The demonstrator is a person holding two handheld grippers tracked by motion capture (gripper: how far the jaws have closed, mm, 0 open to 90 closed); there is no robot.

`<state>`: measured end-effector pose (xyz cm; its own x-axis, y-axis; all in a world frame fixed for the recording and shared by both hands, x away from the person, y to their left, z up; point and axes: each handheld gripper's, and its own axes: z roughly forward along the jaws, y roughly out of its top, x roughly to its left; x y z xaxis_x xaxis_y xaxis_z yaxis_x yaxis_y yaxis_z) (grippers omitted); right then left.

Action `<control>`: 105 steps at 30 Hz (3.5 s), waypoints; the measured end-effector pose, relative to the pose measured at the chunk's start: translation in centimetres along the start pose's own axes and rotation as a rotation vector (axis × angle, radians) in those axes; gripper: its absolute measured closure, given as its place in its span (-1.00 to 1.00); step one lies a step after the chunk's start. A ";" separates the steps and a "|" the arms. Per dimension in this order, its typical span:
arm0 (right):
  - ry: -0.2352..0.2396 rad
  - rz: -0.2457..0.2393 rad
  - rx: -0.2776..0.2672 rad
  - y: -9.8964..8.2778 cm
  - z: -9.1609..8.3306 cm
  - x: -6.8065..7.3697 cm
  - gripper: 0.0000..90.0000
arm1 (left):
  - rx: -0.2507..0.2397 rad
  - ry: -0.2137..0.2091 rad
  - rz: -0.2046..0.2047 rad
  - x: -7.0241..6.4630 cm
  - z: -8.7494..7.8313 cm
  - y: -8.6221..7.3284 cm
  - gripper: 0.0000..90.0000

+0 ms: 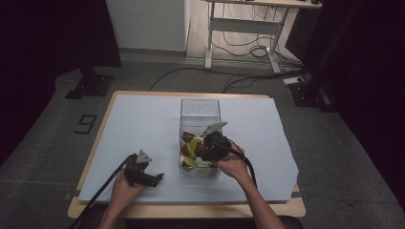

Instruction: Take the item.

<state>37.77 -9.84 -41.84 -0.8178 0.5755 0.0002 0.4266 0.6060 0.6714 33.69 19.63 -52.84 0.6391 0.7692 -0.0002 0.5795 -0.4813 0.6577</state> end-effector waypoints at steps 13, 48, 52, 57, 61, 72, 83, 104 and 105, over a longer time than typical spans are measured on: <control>-0.010 0.020 -0.053 -0.5 -2.0 -0.7 0.25 | 0.000 0.000 0.000 0.0 0.0 0.0 -1.00; -0.112 0.103 -0.115 -3.4 -6.1 -3.6 0.25 | 0.000 0.000 0.000 0.0 0.0 0.0 -1.00; -0.130 0.115 -0.118 -3.8 -6.6 -3.9 0.24 | 0.000 0.000 0.000 0.0 0.0 0.0 -1.00; -0.151 0.123 -0.124 -4.5 -7.2 -4.5 0.24 | 0.001 0.000 0.000 0.0 0.0 0.0 -1.00; -0.167 0.140 -0.126 -5.1 -7.7 -4.9 0.25 | 0.001 -0.001 0.000 0.0 0.0 0.0 -1.00; -0.202 0.170 -0.120 -6.7 -8.6 -6.0 0.24 | 0.001 -0.001 0.000 0.0 0.0 0.0 -1.00; -0.234 0.211 -0.119 -9.1 -9.1 -7.1 0.24 | 0.000 -0.001 0.001 0.0 0.0 0.0 -1.00; -0.240 0.249 -0.107 -12.6 -6.8 -7.6 0.24 | 0.001 -0.001 0.000 0.0 0.0 0.0 -1.00; -0.239 0.247 -0.104 -12.7 -6.7 -7.6 0.24 | 0.001 0.000 0.000 0.0 0.0 0.0 -1.00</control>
<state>36.00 -25.55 -45.42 -0.5766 0.8170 0.0067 0.5483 0.3809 0.7445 33.70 19.62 -52.83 0.6394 0.7689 -0.0005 0.5797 -0.4817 0.6572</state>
